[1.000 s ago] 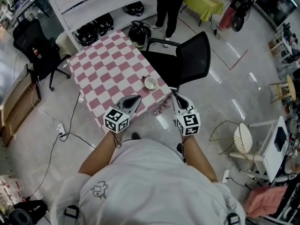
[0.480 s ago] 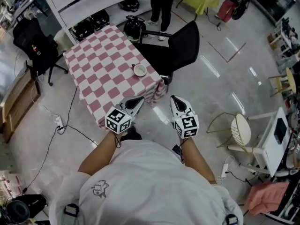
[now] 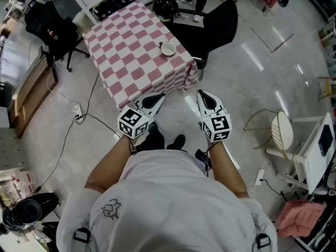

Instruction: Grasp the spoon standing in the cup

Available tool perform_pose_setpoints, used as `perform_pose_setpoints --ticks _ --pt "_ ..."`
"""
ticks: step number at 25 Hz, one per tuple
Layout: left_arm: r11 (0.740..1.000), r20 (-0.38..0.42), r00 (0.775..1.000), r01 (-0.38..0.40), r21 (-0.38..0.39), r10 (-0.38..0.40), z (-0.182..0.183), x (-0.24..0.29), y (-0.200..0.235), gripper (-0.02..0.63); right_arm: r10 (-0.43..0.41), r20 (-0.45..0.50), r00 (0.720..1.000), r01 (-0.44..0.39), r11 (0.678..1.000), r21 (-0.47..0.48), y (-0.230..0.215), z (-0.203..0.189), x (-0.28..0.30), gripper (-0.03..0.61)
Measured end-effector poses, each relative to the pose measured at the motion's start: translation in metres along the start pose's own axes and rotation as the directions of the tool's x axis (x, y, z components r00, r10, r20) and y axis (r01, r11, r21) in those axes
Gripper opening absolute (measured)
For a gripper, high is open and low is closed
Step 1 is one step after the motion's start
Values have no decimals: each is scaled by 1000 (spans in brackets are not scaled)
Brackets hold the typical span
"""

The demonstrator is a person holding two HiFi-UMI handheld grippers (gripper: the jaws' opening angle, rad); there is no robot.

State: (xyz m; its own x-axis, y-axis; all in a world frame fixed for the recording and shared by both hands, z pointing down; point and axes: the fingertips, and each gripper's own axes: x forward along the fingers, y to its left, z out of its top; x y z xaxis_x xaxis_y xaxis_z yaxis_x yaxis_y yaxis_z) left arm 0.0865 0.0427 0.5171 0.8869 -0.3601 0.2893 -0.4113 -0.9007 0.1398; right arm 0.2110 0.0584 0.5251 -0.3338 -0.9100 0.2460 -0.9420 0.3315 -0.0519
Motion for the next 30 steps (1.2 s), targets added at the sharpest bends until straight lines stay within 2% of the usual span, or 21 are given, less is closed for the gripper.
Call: perform_pose_setpoints --ticks 4,8,16,25,30 --pt "997 -18 1000 18 75 -16 -4 -18 -16 14 7 16 1000 -7 1000 3 23 2 -5 31" --pt "997 1 999 50 61 -50 -12 -47 -25 14 3 26 1000 -3 1000 -25 54 12 -5 31" --pt "998 48 997 55 42 -57 -20 -135 -2 14 -35 31 999 38 996 -78 135 23 -5 31" --pt "991 95 987 126 50 -130 -25 -218 6 14 -95 82 992 97 995 -25 224 37 -22 31" --pt "987 102 982 156 34 -159 -37 -247 12 14 -94 106 990 94 996 12 263 42 -27 31"
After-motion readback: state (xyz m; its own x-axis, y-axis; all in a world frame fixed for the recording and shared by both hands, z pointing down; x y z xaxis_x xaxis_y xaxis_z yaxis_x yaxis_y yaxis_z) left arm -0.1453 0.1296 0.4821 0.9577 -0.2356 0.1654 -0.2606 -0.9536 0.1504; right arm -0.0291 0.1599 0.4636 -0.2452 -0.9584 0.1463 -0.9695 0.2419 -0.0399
